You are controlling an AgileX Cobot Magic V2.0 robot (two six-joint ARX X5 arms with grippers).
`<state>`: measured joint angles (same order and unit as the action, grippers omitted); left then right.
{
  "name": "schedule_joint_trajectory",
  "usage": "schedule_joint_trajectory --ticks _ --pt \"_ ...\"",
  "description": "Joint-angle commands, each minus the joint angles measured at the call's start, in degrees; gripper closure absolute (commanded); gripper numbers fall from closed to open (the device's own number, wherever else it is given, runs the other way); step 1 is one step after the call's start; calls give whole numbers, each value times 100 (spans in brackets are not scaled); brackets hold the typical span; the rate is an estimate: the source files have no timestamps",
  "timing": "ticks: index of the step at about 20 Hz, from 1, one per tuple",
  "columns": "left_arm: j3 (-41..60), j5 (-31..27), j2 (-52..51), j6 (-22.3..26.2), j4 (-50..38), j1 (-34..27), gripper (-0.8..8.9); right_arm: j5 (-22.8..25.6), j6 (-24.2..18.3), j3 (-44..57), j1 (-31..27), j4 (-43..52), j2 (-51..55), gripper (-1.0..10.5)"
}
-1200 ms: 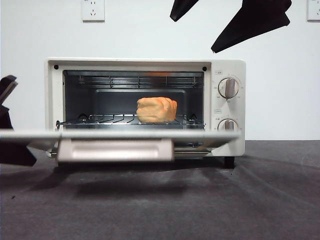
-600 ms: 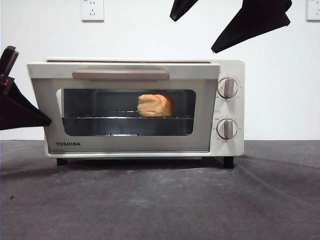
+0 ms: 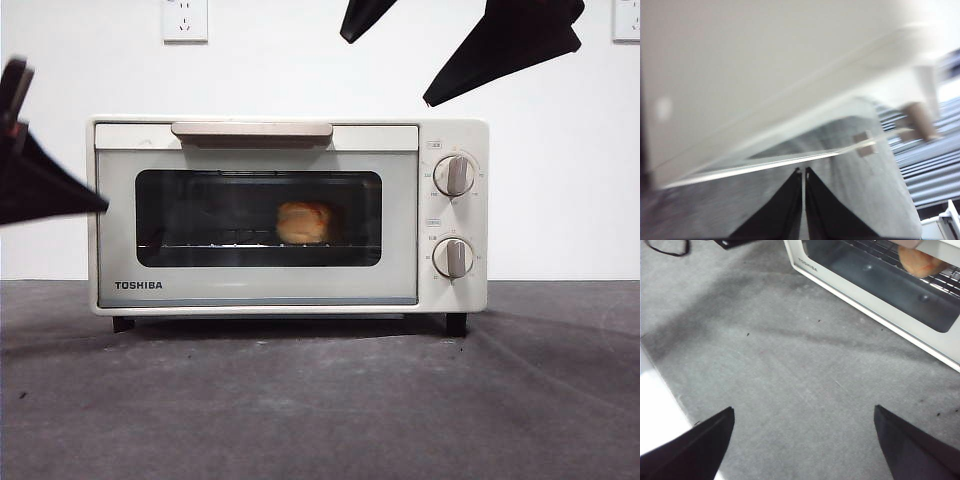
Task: The left arm flap open the oven, the right arm pick bread and place it into oven, the left arm flap close the oven
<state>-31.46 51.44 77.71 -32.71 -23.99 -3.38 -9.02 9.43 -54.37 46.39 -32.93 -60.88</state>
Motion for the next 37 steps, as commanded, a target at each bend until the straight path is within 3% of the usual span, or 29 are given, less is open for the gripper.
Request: schedule_joint_trajectory --ticks 1,4,9,13,17,19,24,26,28,29,37 --pt "-76 -20 -603 -46 66 116 797 11 59 -79 52 50 -39 502" --pt "-125 -483 -1589 90 850 275 797 13 57 -79 52 81 -39 502" --pt "-793 -1587 -3110 1425 3587 743 797 28 33 -79 52 205 -39 502" --pt "-1611 -2538 -3641 2481 5484 1250 797 26 37 -79 52 428 -39 502" --pt "-2002 -2706 -3888 3047 6557 1537 797 26 39 -79 52 431 -39 502" --pt "-2033 -2706 -3998 3263 6819 1598 798 24 42 -79 52 431 -39 502" --pt "-2033 -2706 -4072 3272 6942 1604 797 22 39 -79 52 431 -39 518" --pt "-2033 -2706 -4072 3270 6942 1604 797 22 42 -79 52 424 -39 656" --pt "-2033 -2706 -4072 3270 6940 1604 797 24 39 -79 52 422 -39 915" --pt "-2033 -2706 -4072 3270 6940 1604 797 26 39 -79 52 422 -39 941" --pt "-2033 -2706 -4072 3272 6937 1604 797 11 57 -79 52 422 -39 941"
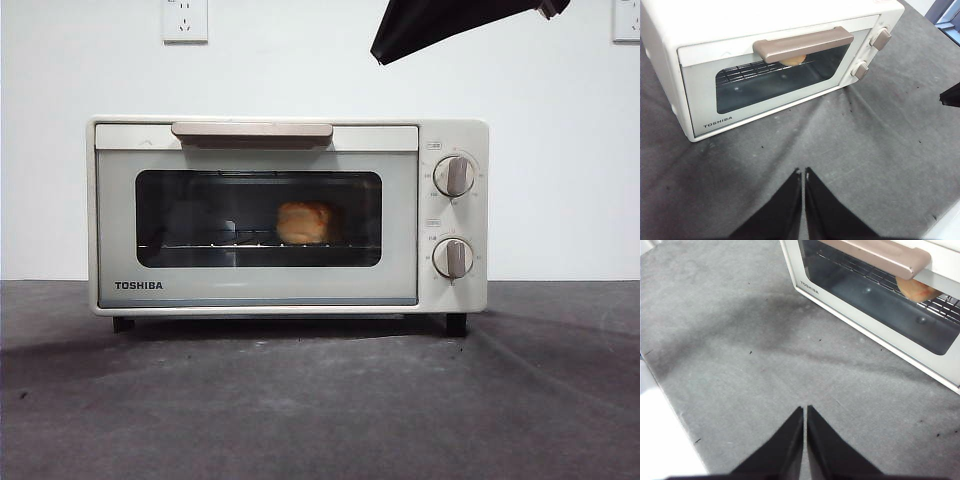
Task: The left arm flap open the oven, the right arm pick bread and place it into oven, the left arm flap close the oven
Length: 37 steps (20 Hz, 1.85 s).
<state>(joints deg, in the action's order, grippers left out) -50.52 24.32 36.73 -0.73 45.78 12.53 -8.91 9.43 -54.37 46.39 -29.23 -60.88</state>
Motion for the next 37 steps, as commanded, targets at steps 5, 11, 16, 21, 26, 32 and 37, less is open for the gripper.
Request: schedule_joint_trajectory --ticks 5,11,16,21,26,32,37 --pt "-127 7 26 72 -39 13 797 0 57 -79 52 52 -39 941" --pt "-105 -9 -398 979 -240 -74 797 0 57 -79 52 52 -39 941" --pt "778 -341 -1480 1357 -2629 -741 797 0 57 -79 52 52 -39 941" --pt "2201 -1202 -2413 1040 -3613 -1130 797 0 57 -79 52 52 -39 941" --pt "3510 -1561 -3145 828 -3661 -1182 797 0 57 -79 52 55 -39 941" --pt "4468 -1663 -3657 505 -3639 -1182 797 0 57 -79 52 52 -39 941" --pt "4843 -1707 -3654 297 -3637 -1182 797 0 57 -79 52 52 -39 941"
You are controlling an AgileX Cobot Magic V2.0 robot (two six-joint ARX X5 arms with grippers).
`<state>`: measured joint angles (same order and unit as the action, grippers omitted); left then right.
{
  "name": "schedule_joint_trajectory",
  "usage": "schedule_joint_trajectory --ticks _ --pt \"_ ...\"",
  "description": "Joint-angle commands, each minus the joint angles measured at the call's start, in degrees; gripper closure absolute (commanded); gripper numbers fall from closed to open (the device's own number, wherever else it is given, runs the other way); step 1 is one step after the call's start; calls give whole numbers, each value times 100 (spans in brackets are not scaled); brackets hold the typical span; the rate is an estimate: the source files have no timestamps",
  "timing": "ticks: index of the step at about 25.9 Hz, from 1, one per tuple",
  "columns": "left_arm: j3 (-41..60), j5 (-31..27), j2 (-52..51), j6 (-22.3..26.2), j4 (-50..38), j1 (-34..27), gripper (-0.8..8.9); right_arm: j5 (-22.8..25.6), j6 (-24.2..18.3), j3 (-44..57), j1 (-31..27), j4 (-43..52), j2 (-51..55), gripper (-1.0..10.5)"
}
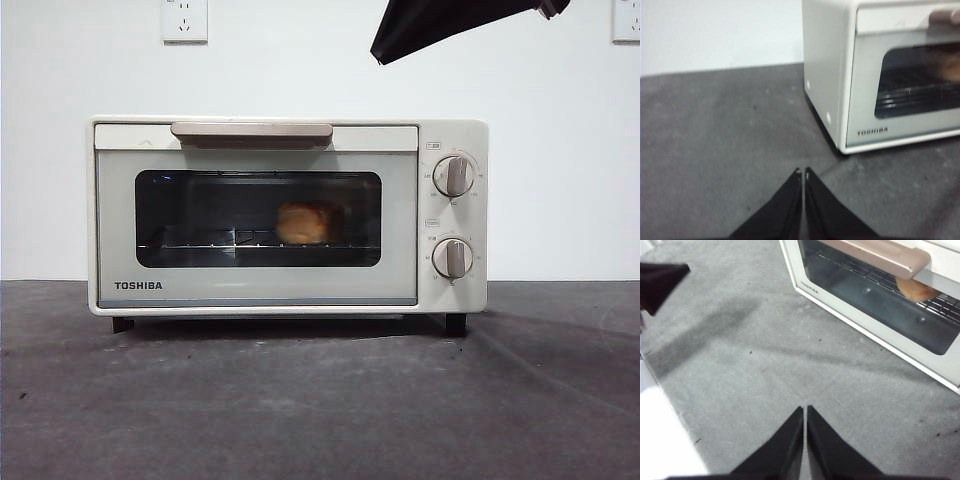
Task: The left arm flap open the oven, the right arm pick bread and place it into oven, the left arm flap close the oven
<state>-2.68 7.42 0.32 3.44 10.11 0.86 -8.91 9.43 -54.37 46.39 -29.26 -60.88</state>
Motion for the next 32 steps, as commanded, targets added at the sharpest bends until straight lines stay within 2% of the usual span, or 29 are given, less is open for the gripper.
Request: schedule_joint_trajectory --ticks 1,23,24,27,32 --pt "114 -17 -13 -144 -70 -15 797 0 57 -79 52 55 -39 941" --pt "199 -17 -13 -140 24 -11 797 13 22 -79 13 50 28 941" --pt "199 -17 -13 -140 22 -11 797 170 -293 -79 -111 81 140 941" --pt "199 -17 -13 -140 22 -11 797 407 -802 -59 -573 262 595 941" --pt "199 -17 -13 -140 22 -11 797 382 -927 697 -2199 1368 1884 941"
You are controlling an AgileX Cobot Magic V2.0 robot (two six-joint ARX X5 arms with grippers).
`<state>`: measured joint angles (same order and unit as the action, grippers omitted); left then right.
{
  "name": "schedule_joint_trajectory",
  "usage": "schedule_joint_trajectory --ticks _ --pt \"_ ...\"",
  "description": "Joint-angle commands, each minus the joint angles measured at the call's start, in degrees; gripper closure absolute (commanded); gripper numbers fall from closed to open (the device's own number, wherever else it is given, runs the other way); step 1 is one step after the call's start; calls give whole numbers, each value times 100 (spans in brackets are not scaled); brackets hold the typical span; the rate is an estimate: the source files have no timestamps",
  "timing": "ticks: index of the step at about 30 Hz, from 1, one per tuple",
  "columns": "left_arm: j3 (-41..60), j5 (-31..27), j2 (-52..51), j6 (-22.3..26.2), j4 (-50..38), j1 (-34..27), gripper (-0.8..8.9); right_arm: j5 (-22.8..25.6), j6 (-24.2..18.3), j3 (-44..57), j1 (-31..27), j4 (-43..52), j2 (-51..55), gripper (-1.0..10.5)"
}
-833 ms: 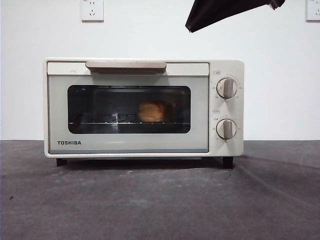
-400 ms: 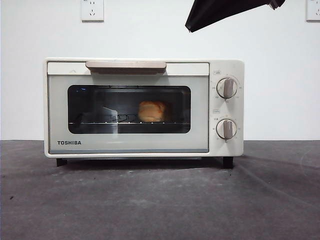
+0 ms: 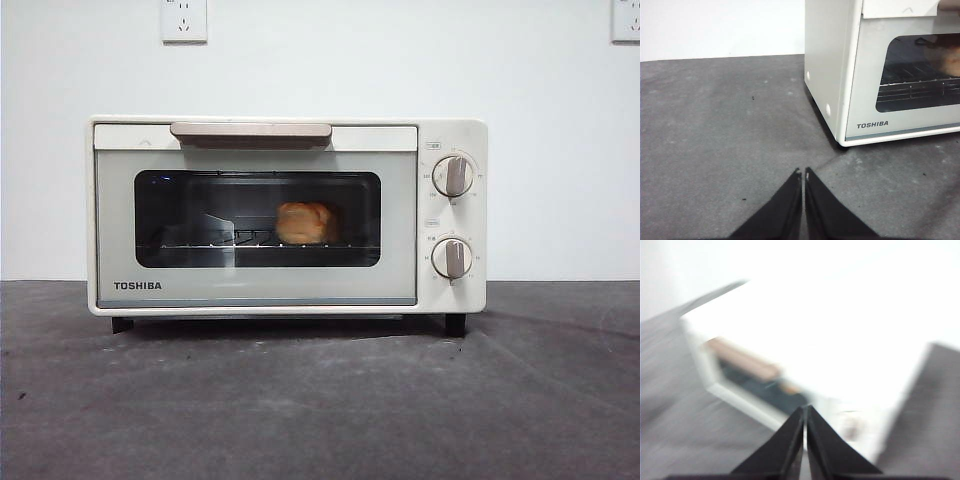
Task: The left arm flap open the oven, the right arm pick bread and place it into oven, the left arm flap close the oven
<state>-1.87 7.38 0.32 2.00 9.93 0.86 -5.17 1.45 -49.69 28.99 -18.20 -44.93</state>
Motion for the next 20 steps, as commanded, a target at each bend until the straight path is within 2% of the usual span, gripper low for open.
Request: schedule_joint_trajectory --ticks 1,6,9,15,20 --pt "118 -13 -13 4 39 -11 797 9 -155 391 -702 402 463 941" --pt "118 -13 -13 4 39 -11 797 11 -197 1438 -1980 1137 1493 941" --pt "118 -13 -13 4 39 -11 797 76 -201 2087 -2474 1515 2061 941" --pt "118 -13 -13 4 39 -11 797 92 -208 3375 -2889 2286 3023 941" --pt "118 -13 -13 4 39 -11 797 96 -190 4124 -2918 2312 3644 941"
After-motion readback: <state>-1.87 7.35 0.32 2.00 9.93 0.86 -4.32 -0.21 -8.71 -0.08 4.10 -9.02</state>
